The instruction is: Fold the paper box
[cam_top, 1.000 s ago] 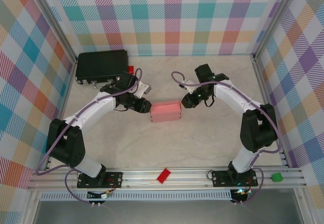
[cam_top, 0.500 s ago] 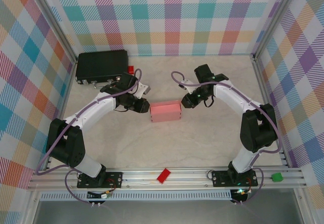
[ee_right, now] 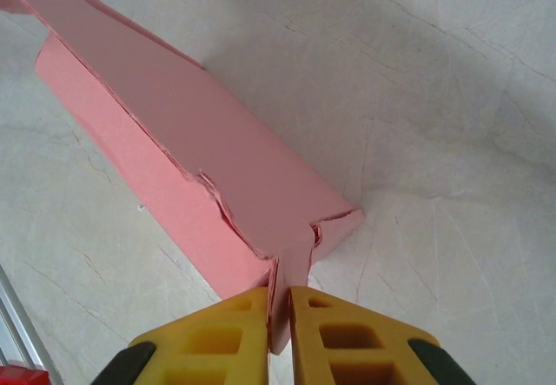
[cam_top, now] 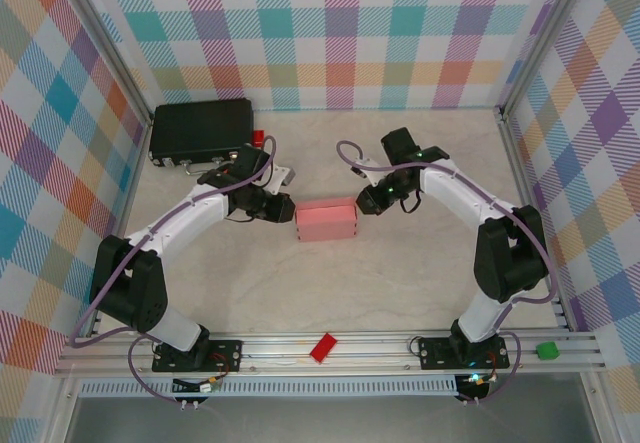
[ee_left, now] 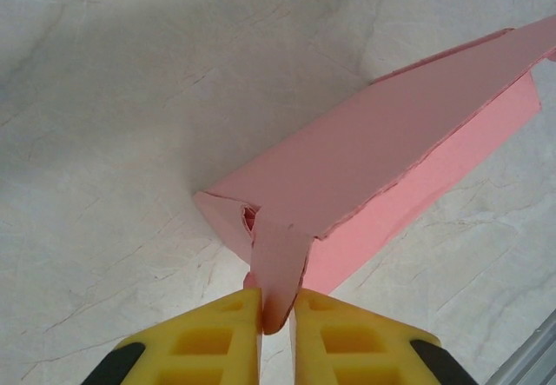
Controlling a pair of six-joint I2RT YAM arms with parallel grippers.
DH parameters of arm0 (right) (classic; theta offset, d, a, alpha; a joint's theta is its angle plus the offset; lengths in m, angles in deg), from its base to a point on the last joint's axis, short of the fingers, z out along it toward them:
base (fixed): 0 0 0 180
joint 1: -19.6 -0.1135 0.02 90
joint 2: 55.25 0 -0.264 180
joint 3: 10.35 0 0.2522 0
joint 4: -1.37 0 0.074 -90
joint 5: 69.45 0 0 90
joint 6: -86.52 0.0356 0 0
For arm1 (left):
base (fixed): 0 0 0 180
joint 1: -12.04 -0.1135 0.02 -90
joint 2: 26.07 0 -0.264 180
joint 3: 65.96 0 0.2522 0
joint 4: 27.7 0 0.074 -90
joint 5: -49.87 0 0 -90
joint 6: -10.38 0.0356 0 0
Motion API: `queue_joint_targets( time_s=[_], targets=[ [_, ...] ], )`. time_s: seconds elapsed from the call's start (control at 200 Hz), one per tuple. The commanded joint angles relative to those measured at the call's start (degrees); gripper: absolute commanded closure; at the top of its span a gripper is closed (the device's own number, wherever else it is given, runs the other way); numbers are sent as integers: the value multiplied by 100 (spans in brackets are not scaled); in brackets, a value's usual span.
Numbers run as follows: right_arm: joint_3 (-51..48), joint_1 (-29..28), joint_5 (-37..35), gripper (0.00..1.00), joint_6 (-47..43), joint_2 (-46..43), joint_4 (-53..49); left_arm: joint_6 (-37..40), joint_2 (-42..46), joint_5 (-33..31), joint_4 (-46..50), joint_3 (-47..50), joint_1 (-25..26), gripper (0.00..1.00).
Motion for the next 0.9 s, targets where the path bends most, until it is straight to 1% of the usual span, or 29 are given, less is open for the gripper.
queue_joint_targets(
  time_s=[0.0, 0.555, 0.895],
  targets=[
    [-65, -77, 145, 85, 121, -177, -9, -209, 196, 93, -69, 116, -50, 83],
    [-121, -172, 61, 85, 191, -158, 17, -485, 201, 146, -316, 301, 7, 82],
    [-69, -194, 39, 85, 270, -185, -31, -531, 225, 214, -362, 308, 12, 84]
  ],
)
